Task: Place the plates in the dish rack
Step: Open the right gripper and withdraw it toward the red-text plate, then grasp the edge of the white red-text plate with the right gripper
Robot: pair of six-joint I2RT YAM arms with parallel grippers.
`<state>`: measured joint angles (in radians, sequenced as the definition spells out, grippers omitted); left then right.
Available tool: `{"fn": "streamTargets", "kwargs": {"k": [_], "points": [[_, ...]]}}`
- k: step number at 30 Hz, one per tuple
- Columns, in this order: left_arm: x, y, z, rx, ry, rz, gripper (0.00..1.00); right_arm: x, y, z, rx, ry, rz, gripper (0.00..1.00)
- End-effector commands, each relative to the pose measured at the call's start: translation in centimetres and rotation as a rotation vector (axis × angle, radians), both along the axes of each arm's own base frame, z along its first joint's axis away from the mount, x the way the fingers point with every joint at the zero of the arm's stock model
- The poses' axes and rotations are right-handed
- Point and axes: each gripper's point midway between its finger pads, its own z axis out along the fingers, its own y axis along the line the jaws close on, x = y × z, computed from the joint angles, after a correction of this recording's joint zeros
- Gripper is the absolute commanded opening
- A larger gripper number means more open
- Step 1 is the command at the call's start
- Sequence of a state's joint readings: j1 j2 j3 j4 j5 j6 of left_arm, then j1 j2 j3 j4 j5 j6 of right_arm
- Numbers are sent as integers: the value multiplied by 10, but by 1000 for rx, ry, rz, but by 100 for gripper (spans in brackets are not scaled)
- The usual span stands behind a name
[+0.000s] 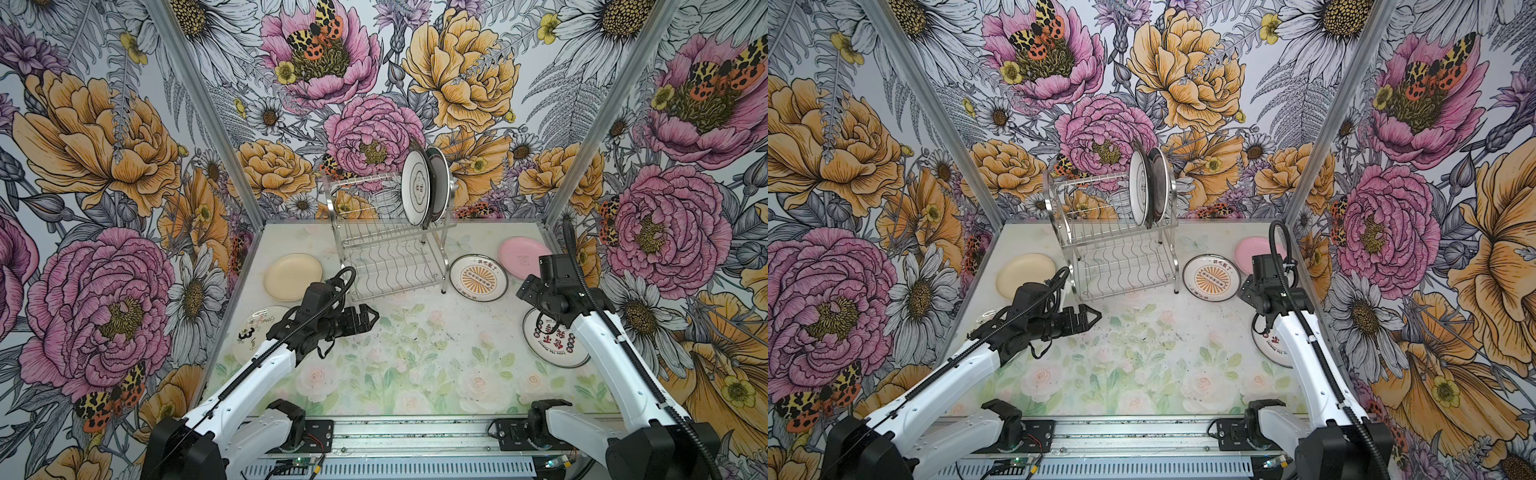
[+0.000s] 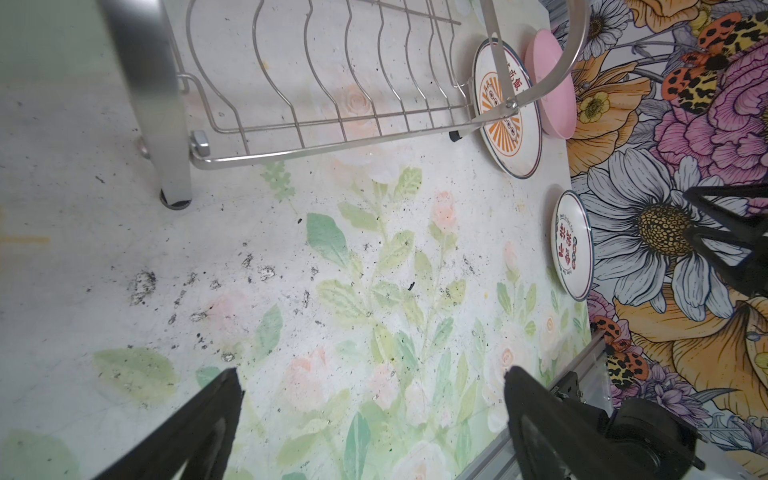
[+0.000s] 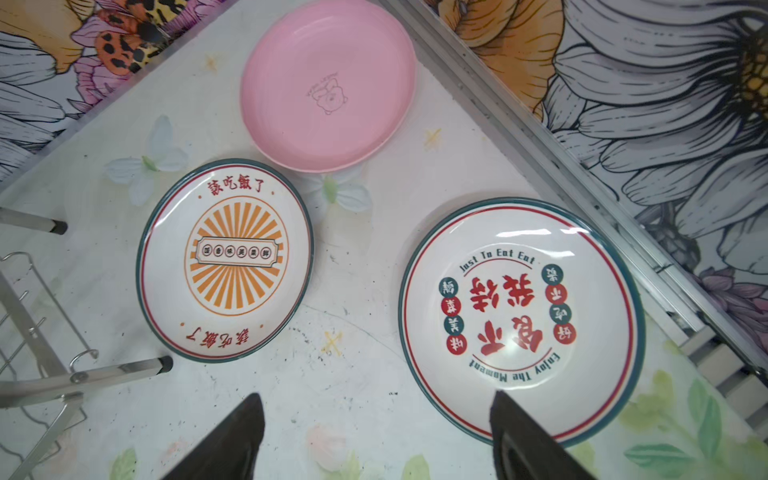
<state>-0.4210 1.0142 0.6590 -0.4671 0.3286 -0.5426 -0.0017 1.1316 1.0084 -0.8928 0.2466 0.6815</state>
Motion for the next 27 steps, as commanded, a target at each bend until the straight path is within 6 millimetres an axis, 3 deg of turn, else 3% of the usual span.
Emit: {"fn": "streamTargets", "kwargs": {"k": [1, 11, 17, 27], "points": [[6, -6, 12, -10, -30, -11, 98, 6, -16, -11, 12, 46, 18, 88], [11, -14, 13, -1, -22, -25, 99, 19, -93, -43, 59, 97, -99, 91], [14, -20, 14, 4, -18, -32, 99, 23, -129, -63, 108, 121, -150, 90], [22, -31, 15, 20, -19, -29, 99, 24, -161, -88, 120, 166, -188, 90]]}}
